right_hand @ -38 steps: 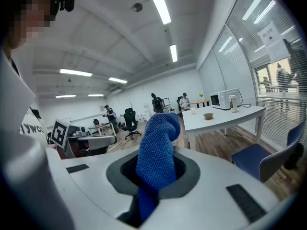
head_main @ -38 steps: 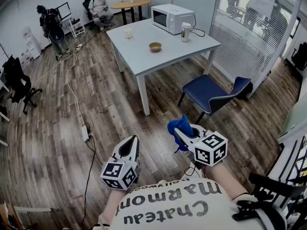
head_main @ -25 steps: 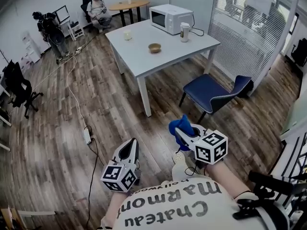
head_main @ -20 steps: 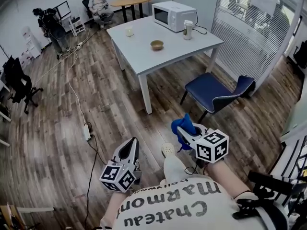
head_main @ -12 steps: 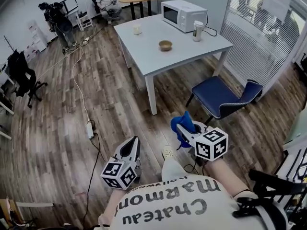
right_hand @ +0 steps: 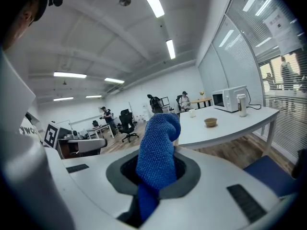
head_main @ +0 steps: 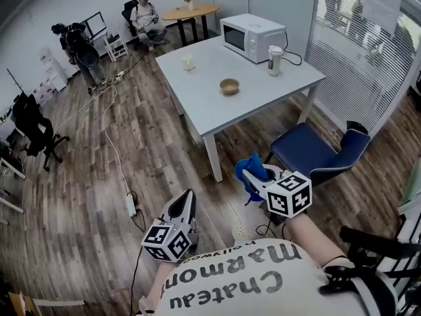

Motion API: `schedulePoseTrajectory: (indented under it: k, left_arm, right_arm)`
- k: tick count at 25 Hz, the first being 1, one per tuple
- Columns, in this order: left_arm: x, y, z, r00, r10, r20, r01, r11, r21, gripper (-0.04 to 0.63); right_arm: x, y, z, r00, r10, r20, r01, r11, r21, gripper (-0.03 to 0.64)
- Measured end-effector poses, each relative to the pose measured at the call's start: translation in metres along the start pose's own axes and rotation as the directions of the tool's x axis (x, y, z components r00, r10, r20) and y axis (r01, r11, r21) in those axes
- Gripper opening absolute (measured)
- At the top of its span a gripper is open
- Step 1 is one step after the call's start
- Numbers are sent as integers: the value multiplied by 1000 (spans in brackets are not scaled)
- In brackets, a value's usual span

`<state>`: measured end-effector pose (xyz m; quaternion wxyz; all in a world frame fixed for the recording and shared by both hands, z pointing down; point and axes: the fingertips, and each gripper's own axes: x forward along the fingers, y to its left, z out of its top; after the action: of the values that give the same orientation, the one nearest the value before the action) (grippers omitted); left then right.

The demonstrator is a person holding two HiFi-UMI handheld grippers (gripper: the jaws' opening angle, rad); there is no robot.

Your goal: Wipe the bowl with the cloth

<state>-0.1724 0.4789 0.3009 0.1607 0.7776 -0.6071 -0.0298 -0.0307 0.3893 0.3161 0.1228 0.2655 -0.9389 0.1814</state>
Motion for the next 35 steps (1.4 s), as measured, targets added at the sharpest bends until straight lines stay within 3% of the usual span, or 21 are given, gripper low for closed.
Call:
schedulePoseTrajectory:
  k: [10,17,23,27,35]
  left_arm:
    - [104,39,42,1000,16,25,-16,1000,9,-8]
    - [158,45,51,998,-41,40,40,999,18,-8]
    - [176,69,40,1000,-24,-10,23,999,-31,-8]
    - [205,75,35,996,-70,-55,68,997,-39,-8]
    - [296,124,44,978,-159,-132,151,986,-66,-8]
  right_arm:
    - [54,-83,57,999,-22,24,21,1000,5,40]
    - [75,-133,80,997,-64,37,65,998,-15,40]
    - [87,-153,87,994,-95,55,93,995,33,40]
    - [113,-163,73,996,-81,21,79,994,78,40]
    - [180,-214,79,988,-149,-43,154,976,154,40]
